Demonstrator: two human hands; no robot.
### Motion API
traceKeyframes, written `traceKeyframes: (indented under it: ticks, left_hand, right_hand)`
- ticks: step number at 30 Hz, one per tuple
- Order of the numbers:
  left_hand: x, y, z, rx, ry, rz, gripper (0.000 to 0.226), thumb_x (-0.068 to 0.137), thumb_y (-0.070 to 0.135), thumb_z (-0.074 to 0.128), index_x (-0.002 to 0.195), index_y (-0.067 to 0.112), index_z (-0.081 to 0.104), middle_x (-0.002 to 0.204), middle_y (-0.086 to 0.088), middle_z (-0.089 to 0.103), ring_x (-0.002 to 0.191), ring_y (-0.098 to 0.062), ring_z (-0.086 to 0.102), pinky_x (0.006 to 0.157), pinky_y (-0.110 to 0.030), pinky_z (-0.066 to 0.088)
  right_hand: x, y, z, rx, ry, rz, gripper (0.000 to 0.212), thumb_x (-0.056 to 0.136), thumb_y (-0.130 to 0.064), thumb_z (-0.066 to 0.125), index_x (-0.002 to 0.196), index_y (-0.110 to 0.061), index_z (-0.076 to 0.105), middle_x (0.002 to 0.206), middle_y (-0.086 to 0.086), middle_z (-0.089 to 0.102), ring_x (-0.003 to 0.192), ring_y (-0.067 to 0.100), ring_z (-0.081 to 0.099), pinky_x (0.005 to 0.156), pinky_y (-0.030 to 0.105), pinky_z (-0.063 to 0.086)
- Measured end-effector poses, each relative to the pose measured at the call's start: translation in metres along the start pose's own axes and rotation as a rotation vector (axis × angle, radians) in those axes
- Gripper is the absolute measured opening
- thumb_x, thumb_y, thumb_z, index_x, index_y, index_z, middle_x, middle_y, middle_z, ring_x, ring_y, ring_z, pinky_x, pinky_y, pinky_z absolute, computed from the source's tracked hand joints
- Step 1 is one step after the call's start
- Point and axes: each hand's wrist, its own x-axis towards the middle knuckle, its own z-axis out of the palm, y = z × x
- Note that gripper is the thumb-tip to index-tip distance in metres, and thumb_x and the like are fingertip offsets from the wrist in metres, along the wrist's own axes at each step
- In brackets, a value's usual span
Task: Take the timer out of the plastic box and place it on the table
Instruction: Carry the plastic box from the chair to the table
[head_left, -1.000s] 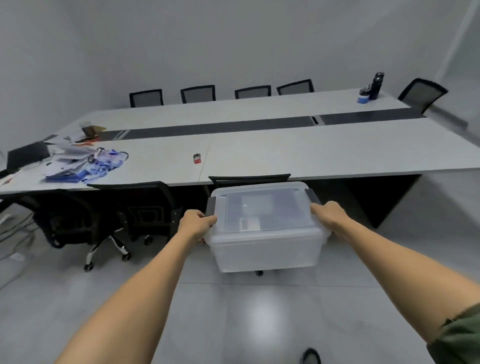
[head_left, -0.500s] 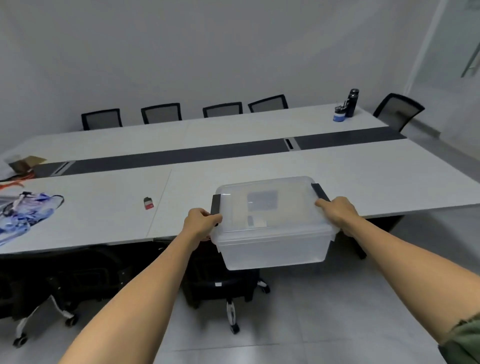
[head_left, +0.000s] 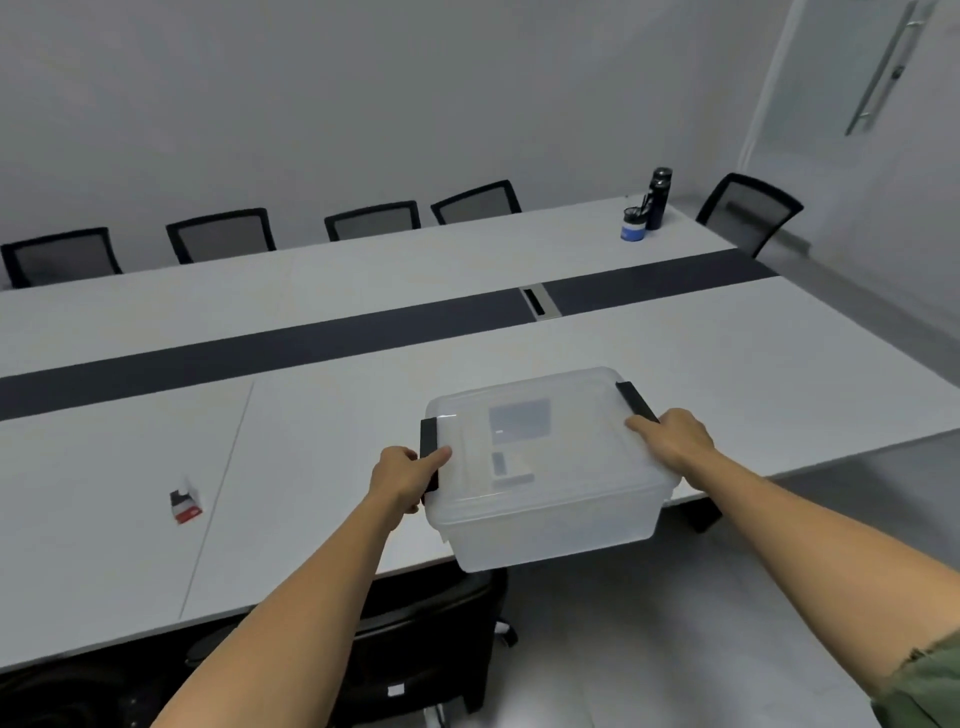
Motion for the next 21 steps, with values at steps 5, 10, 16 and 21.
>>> traceKeyframes:
  ticks: [5,10,16,21]
  left_hand:
    - [0.047,0.015,0.030,0.074,-0.069,-0.049,0.040,0.082,0.043,0.067,0.077,0.006,0.057,0.070,-0.005,0.059,0.057,-0.019,0.049,0.052,-0.028,0.041]
    - [0.084,0.025,0.066,0.118,-0.067,-0.091,0.035,0.081,0.039,0.068,0.087,0.005,0.060,0.075,-0.005,0.063,0.064,-0.020,0.056,0.055,-0.029,0.045]
    - [0.128,0.037,0.119,0.202,0.039,-0.140,0.026,0.082,0.034,0.065,0.089,0.011,0.056,0.080,-0.008,0.066,0.073,-0.027,0.061,0.060,-0.033,0.050]
    - [0.154,0.041,0.159,0.296,0.141,-0.146,0.030,0.086,0.038,0.056,0.097,0.010,0.057,0.091,-0.009,0.067,0.088,-0.032,0.063,0.078,-0.041,0.055]
  right_hand:
    - [0.054,0.001,-0.002,-0.075,0.011,0.022,0.041,0.085,-0.046,0.056,0.067,-0.012,0.042,0.072,0.007,0.052,0.062,0.025,0.048,0.053,0.031,0.034]
    - [0.110,0.012,0.002,-0.151,-0.019,0.004,0.039,0.089,-0.049,0.052,0.082,-0.010,0.050,0.080,0.006,0.057,0.069,0.026,0.053,0.053,0.032,0.035]
    - [0.189,0.030,0.008,-0.227,-0.077,-0.033,0.044,0.092,-0.051,0.047,0.101,-0.008,0.050,0.089,0.008,0.058,0.077,0.029,0.057,0.055,0.032,0.037]
    - [0.241,0.037,0.012,-0.261,-0.102,-0.075,0.045,0.094,-0.050,0.044,0.101,-0.006,0.048,0.087,0.008,0.059,0.077,0.031,0.058,0.060,0.034,0.041]
